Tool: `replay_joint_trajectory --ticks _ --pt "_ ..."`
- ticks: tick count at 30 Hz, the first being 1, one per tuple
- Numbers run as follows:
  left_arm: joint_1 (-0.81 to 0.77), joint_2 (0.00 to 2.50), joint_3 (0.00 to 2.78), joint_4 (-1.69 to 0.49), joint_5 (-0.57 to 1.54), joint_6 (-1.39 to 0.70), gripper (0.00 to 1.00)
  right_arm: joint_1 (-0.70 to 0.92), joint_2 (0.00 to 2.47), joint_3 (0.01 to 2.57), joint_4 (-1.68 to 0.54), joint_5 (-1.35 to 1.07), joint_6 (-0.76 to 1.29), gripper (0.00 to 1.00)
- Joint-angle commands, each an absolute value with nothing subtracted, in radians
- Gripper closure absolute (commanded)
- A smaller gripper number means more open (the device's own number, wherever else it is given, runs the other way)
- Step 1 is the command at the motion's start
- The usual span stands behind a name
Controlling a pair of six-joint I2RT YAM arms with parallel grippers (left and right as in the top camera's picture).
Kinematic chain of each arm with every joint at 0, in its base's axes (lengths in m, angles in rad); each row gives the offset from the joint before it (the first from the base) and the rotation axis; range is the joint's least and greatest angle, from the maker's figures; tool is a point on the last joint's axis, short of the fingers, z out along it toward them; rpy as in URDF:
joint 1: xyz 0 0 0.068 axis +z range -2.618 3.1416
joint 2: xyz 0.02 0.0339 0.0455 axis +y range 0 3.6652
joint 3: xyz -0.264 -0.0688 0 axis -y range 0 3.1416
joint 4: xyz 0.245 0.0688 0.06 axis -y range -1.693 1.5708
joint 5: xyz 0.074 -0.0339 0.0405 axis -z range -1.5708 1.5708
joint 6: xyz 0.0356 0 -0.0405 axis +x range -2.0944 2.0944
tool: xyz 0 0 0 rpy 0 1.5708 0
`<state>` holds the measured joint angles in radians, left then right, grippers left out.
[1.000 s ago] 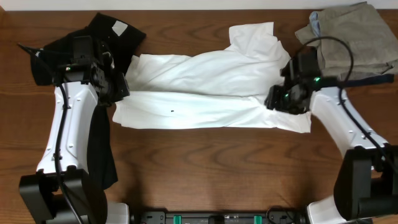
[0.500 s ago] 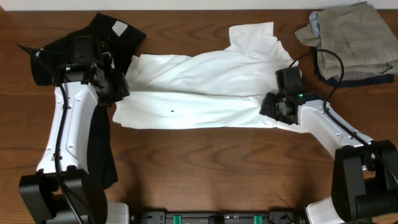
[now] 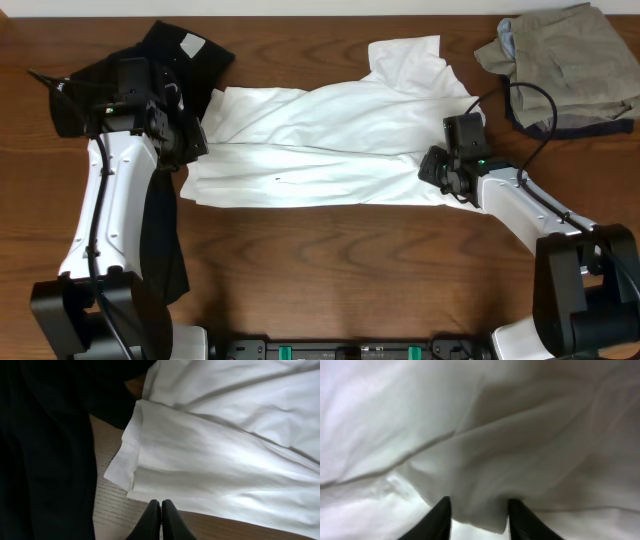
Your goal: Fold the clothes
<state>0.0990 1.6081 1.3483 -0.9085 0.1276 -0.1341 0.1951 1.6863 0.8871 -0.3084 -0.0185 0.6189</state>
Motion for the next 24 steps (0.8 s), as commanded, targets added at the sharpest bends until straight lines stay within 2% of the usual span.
replay_joint_trajectory --ticks 1,2,3,12,24 --pt "0.099 1.600 1.365 -0.908 0.120 -0.142 0.94 0.204 1.674 0.881 -0.302 0.000 0.632 0.82" --pt "0.099 1.600 1.365 -0.908 0.119 -0.142 0.94 0.204 1.674 0.881 -0.304 0.000 0.631 0.93" --pt "0.099 1.601 1.365 -0.908 0.119 -0.142 0.94 0.204 1.674 0.881 -0.306 0.000 0.632 0.99" --pt "0.099 1.601 1.365 -0.908 0.119 -0.142 0.94 0.197 1.658 0.884 -0.315 -0.015 0.608 0.99" --pt "0.099 1.606 1.345 -0.820 0.120 -0.143 0.94 0.080 1.447 0.902 -0.382 -0.041 0.534 0.99"
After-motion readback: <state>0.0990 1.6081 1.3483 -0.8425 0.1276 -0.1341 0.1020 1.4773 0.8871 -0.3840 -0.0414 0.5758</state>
